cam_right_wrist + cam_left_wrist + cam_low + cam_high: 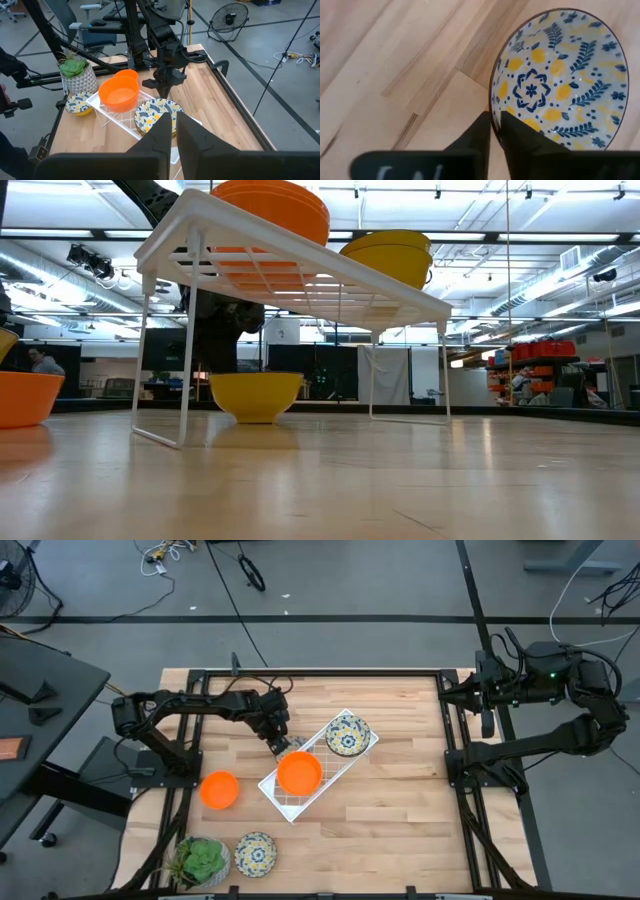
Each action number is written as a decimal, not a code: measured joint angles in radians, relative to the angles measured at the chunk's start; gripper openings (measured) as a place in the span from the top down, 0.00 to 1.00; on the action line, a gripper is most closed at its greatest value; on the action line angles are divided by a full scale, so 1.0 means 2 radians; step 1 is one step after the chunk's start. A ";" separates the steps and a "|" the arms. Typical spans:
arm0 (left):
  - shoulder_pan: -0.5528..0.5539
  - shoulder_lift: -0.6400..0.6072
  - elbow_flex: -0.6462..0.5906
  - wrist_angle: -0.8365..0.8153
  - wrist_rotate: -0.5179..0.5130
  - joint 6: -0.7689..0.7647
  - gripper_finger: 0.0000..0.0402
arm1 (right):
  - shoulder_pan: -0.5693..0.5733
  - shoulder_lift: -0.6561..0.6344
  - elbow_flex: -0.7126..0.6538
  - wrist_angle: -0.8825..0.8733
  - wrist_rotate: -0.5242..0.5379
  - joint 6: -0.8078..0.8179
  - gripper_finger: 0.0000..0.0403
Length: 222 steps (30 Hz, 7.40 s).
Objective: Pick & Place Mini bowls
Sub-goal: Stack the yellow patterned bowl on top of the yellow patterned bowl on the shelf
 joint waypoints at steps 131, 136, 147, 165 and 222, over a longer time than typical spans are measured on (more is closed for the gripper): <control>-0.011 0.017 0.044 -0.075 -0.074 0.017 0.97 | 0.000 0.000 0.000 0.000 0.000 0.000 0.92; -0.012 -0.001 0.069 -0.128 -0.090 0.034 0.98 | 0.000 0.000 0.000 0.000 0.000 0.000 0.92; -0.001 -0.009 0.204 -0.254 -0.138 0.081 0.98 | 0.000 0.000 0.000 0.000 0.000 0.000 0.92; 0.027 -0.009 0.415 -0.392 -0.172 0.113 0.98 | 0.000 0.000 0.000 0.000 0.000 0.000 0.92; 0.004 0.071 0.589 -0.296 0.095 -0.052 0.98 | 0.000 0.000 0.000 0.000 0.000 0.000 0.92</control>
